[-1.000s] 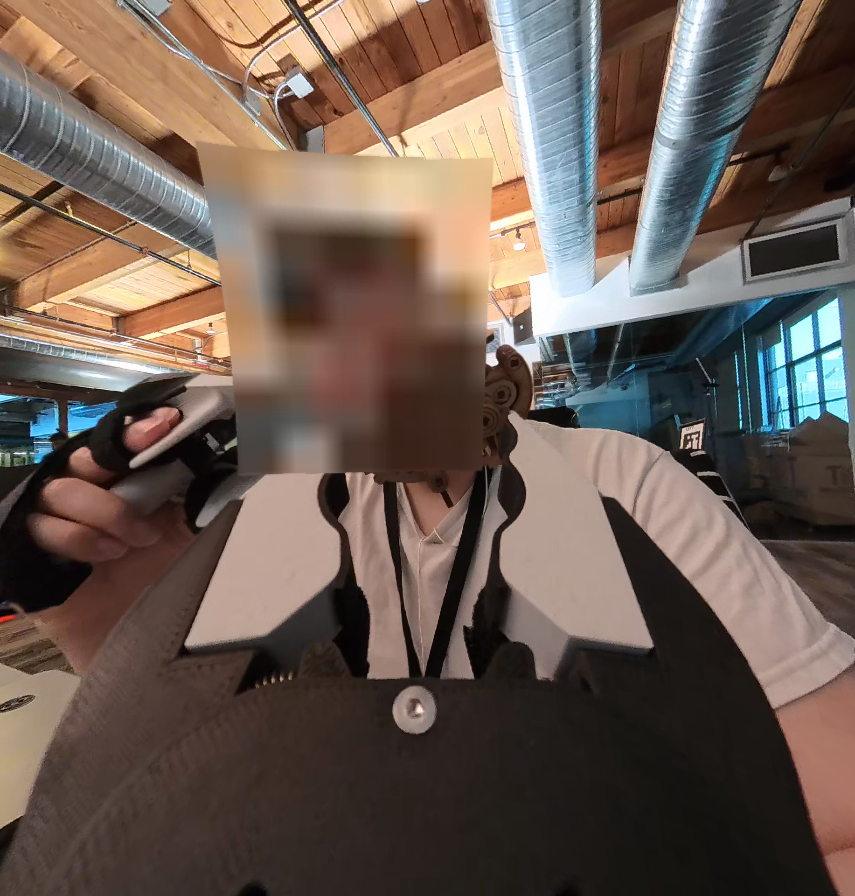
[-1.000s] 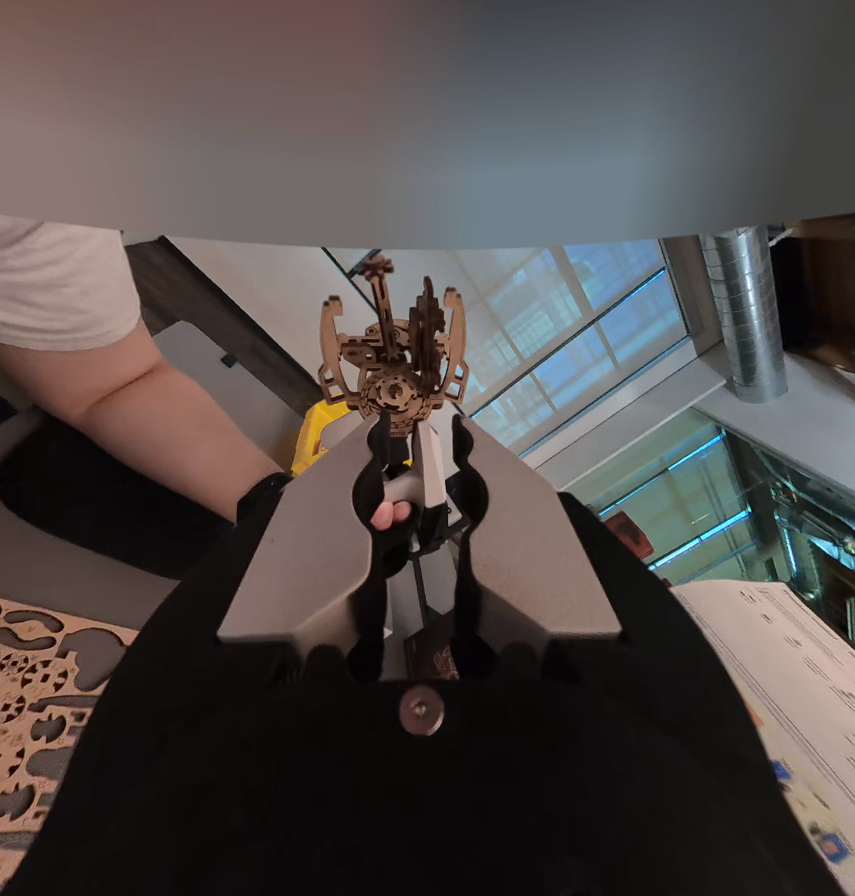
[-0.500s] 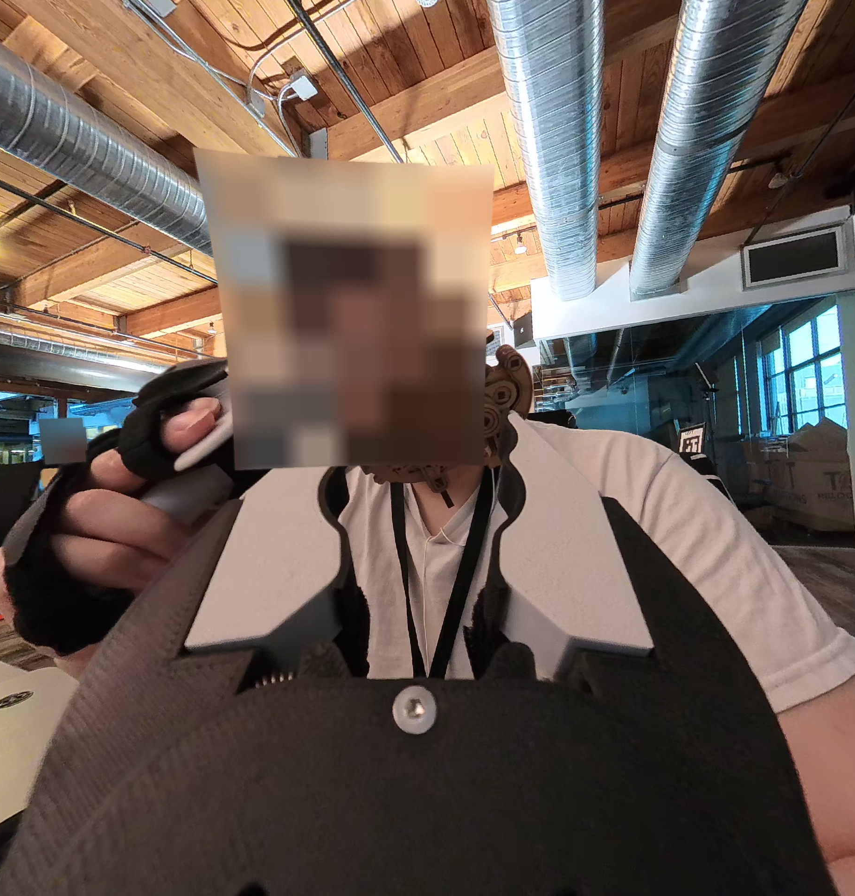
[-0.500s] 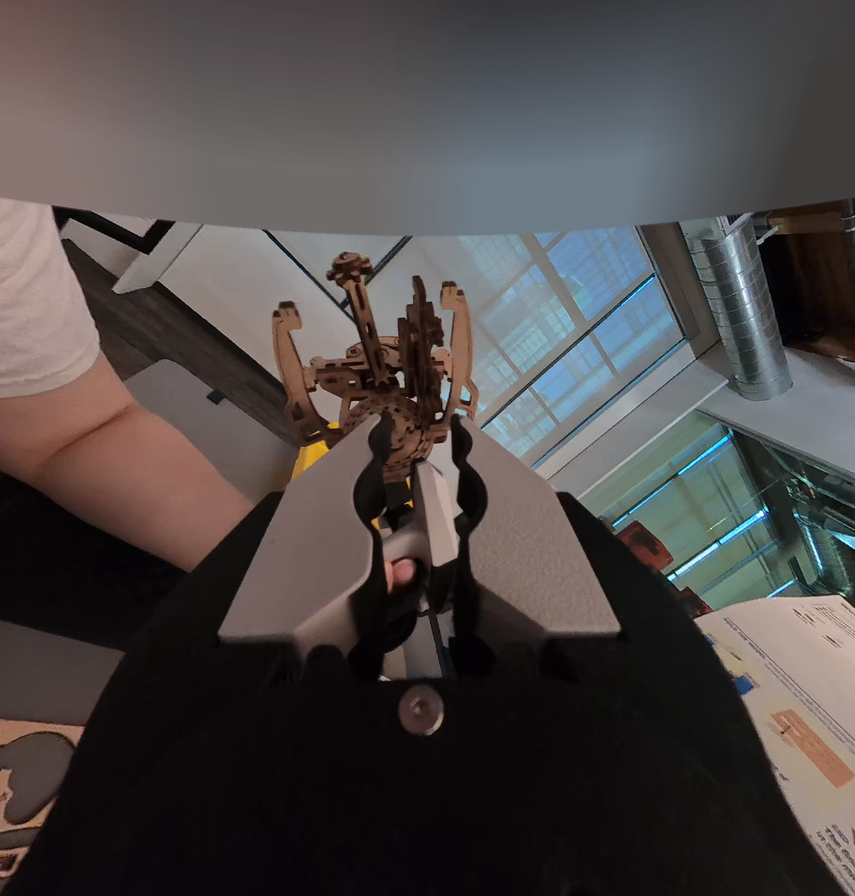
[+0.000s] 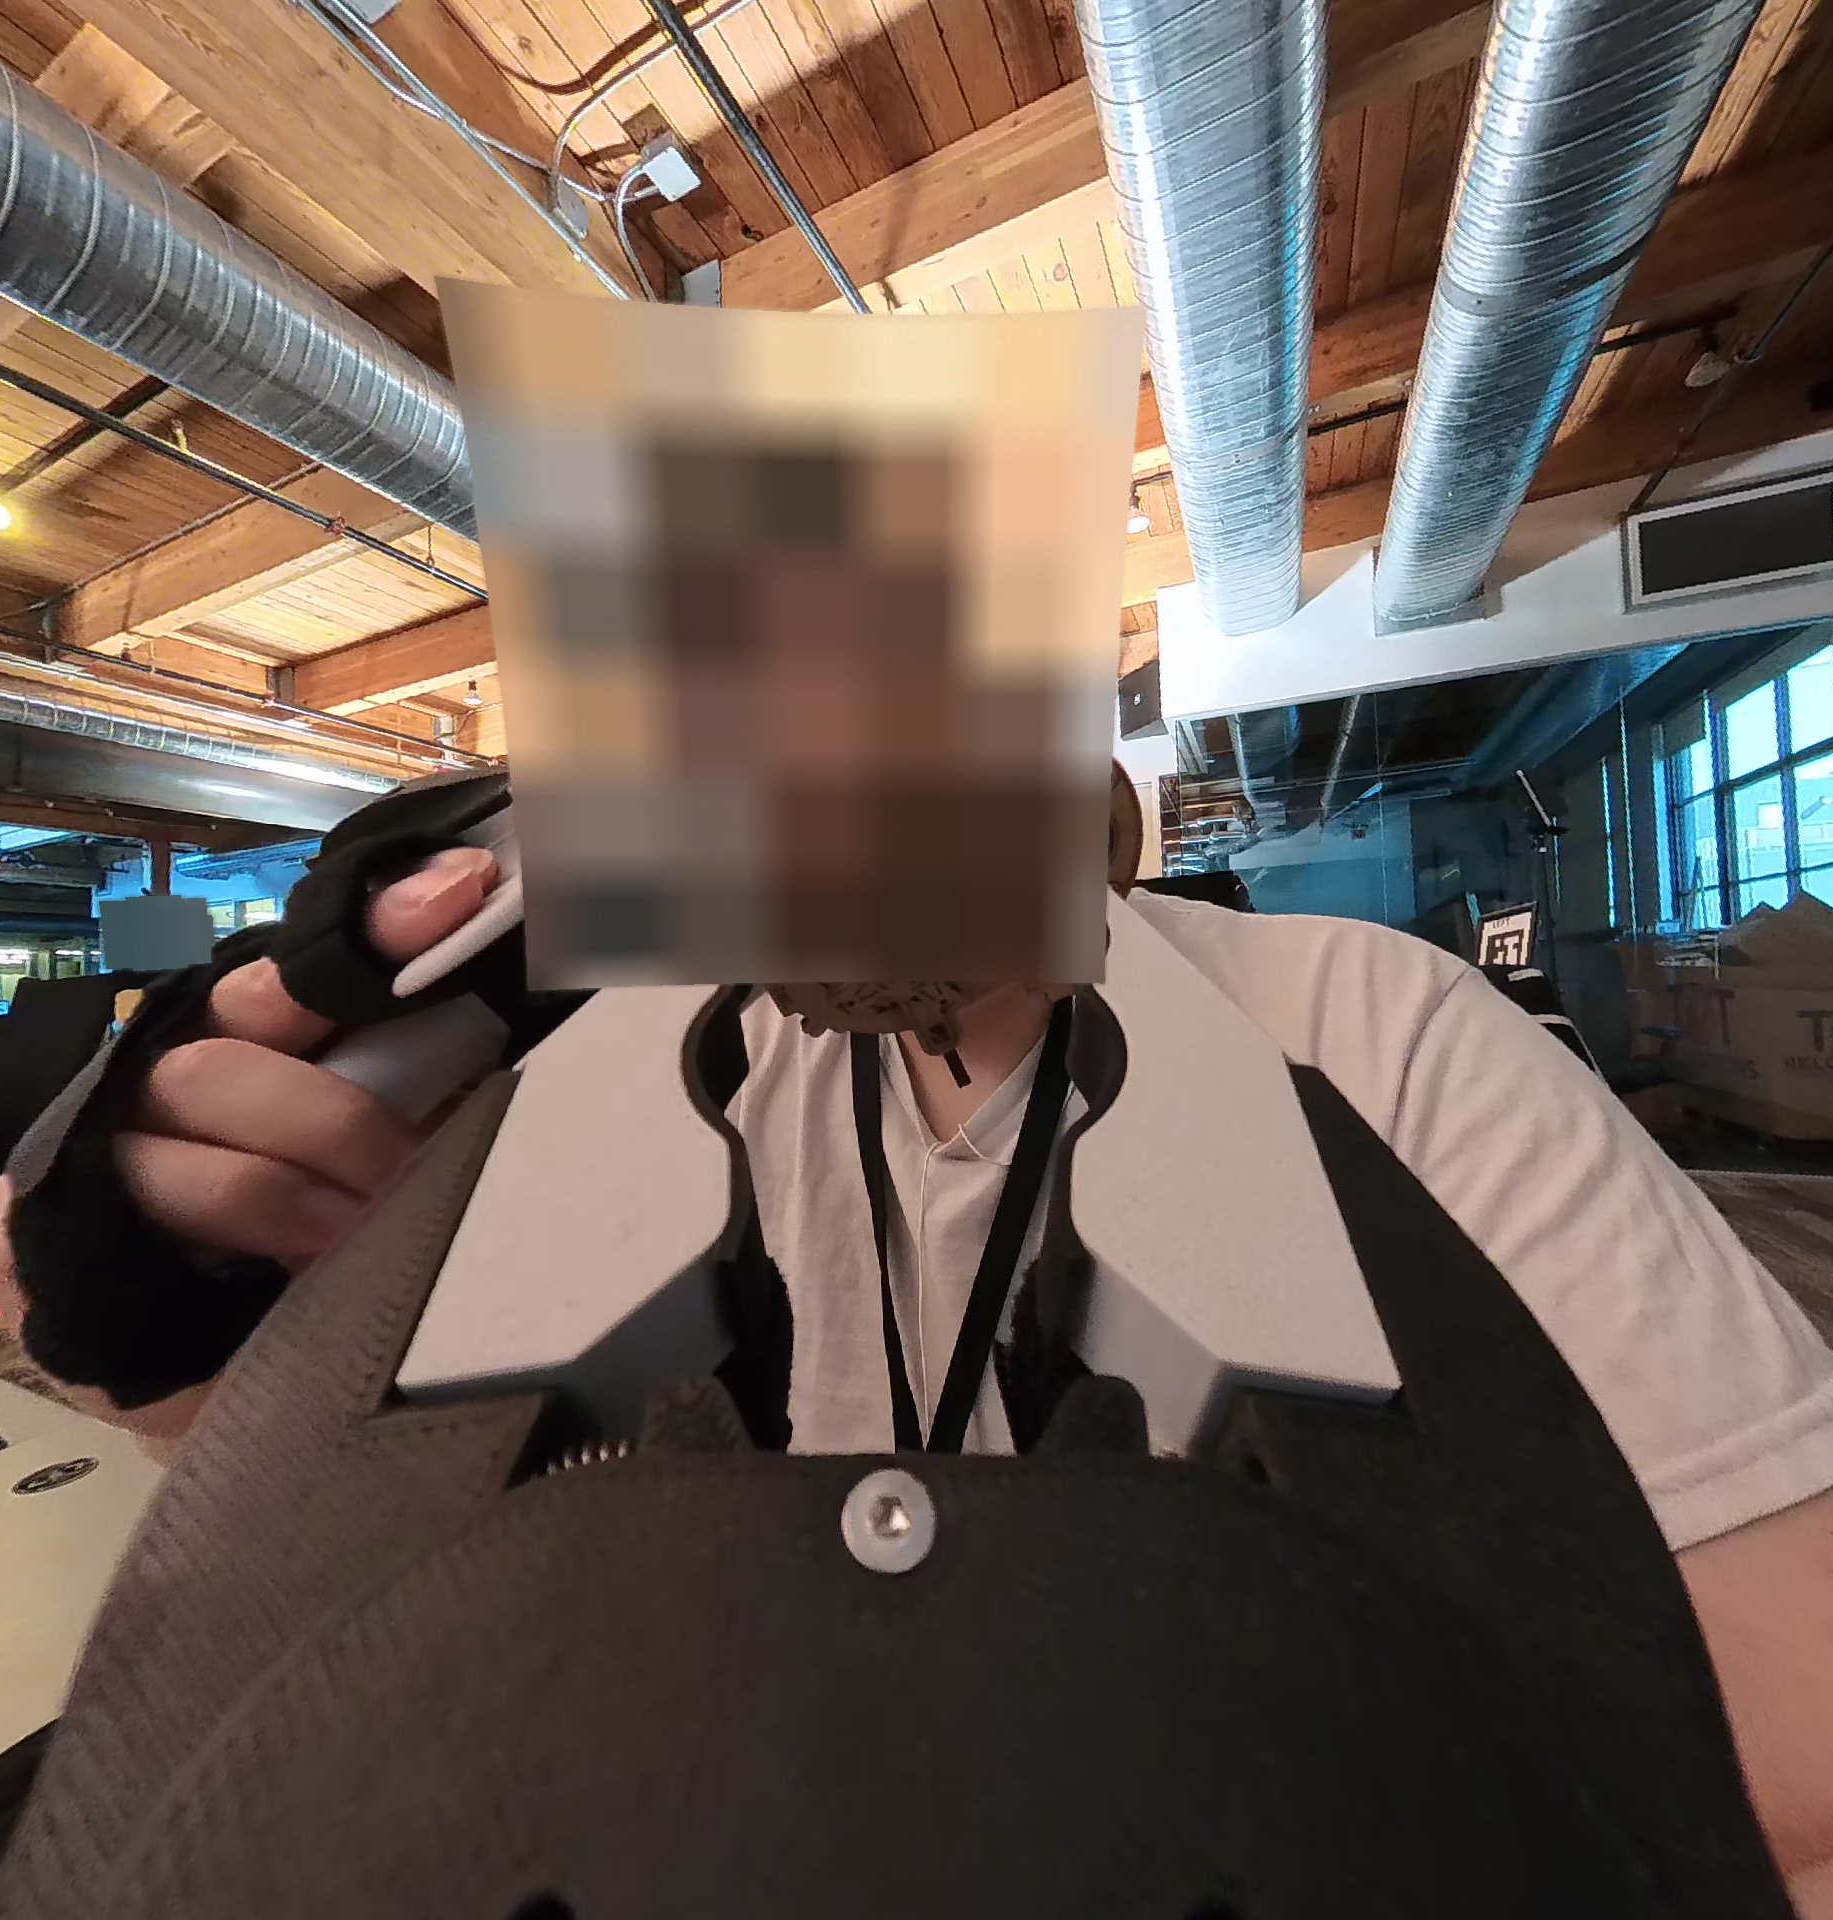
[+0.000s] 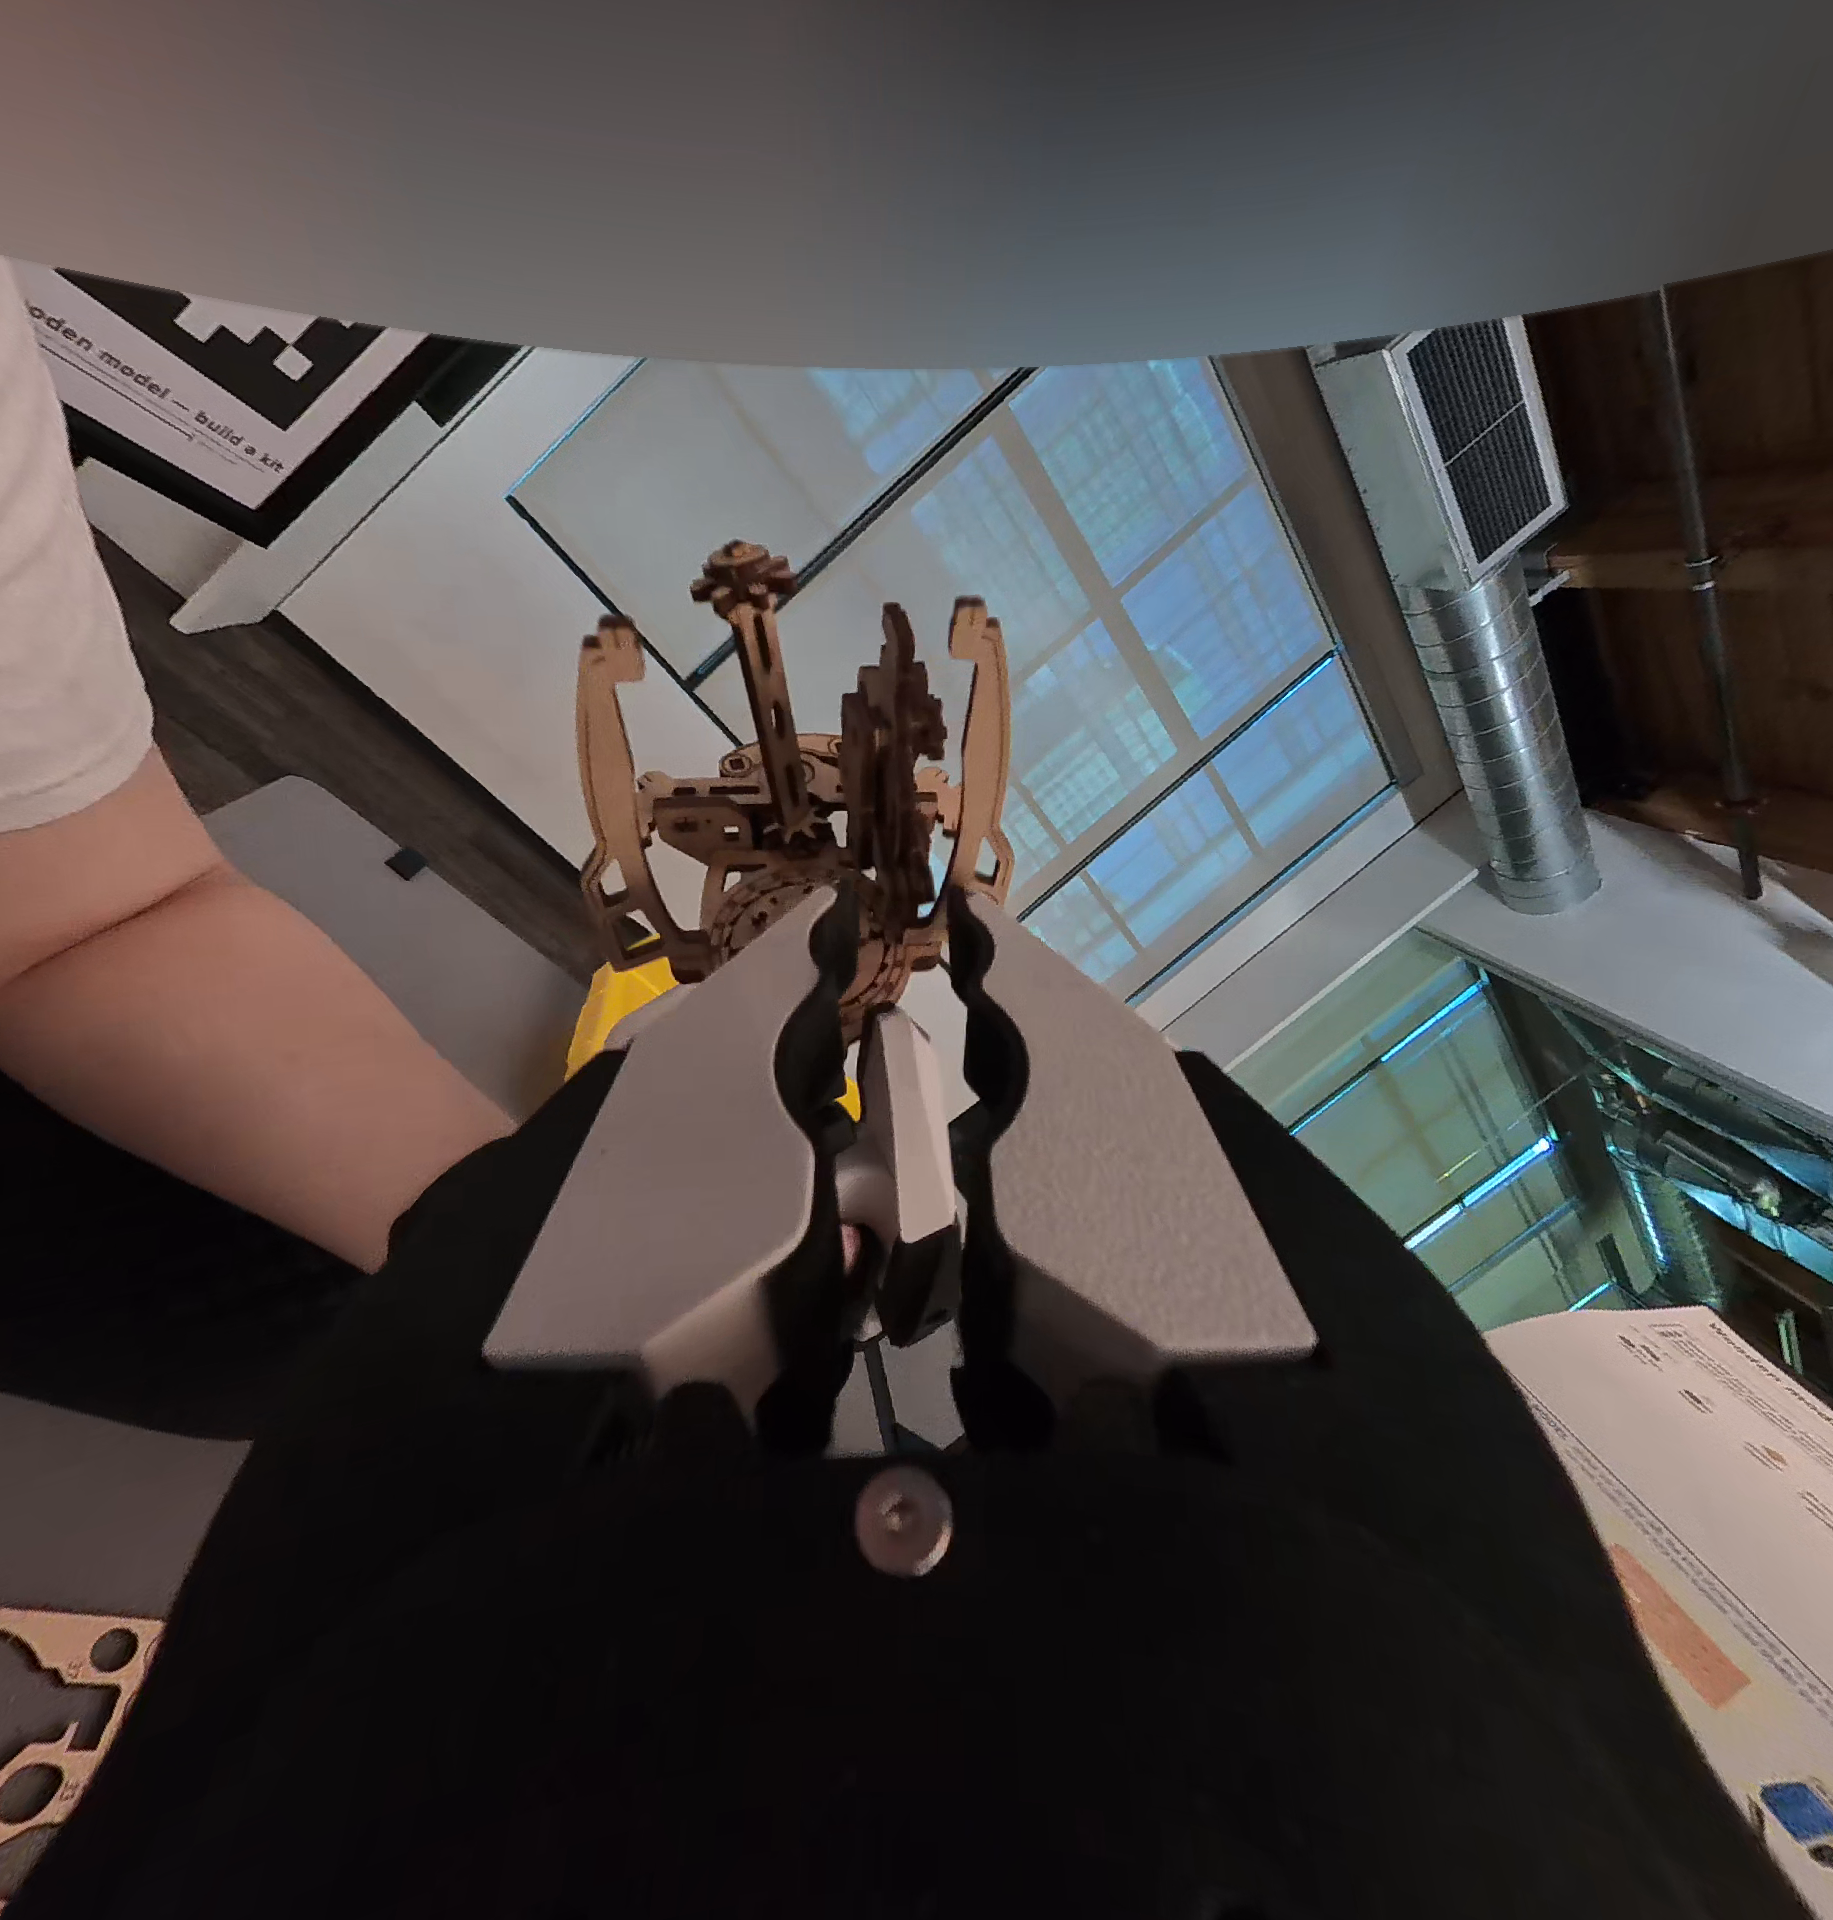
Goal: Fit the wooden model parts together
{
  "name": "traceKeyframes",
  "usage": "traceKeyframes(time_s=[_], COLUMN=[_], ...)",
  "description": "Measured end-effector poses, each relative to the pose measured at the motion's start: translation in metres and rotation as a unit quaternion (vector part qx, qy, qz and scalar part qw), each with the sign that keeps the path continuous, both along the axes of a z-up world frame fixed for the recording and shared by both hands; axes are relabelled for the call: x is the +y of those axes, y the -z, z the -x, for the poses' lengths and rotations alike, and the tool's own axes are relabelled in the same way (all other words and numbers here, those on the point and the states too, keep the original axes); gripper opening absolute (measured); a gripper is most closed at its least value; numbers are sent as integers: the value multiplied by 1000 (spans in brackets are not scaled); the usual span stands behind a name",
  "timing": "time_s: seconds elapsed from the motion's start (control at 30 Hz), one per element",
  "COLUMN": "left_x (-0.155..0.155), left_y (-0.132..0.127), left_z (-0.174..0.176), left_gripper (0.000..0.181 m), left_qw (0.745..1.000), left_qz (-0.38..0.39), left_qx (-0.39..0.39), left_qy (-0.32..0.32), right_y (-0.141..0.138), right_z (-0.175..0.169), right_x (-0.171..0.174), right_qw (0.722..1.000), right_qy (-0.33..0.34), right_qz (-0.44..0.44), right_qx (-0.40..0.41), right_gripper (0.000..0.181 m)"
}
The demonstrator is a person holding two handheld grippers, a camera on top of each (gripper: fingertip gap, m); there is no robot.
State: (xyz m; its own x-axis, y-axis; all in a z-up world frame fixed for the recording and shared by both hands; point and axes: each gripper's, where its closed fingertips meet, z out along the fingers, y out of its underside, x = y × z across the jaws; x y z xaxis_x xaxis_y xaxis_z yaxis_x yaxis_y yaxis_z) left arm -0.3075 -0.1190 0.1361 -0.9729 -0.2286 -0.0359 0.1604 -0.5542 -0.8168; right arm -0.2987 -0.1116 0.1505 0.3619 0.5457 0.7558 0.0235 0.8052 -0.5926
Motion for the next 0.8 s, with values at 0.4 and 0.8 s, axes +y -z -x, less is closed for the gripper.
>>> traceKeyframes(time_s=[0.4,0.8], left_x=[1,-5], left_y=[-2,-3], left_z=[-11,-8], left_gripper=[60,60], left_qw=[999,1000], left_qz=[-1,-8], left_qx=[-10,-12], left_qy=[-34,-27], right_y=[0,-5], right_z=[-1,3], right_x=[0,-3], right_qw=[1000,999], right_qy=[-2,18], right_qz=[-10,-31], right_qx=[18,28], right_gripper=[14,14])
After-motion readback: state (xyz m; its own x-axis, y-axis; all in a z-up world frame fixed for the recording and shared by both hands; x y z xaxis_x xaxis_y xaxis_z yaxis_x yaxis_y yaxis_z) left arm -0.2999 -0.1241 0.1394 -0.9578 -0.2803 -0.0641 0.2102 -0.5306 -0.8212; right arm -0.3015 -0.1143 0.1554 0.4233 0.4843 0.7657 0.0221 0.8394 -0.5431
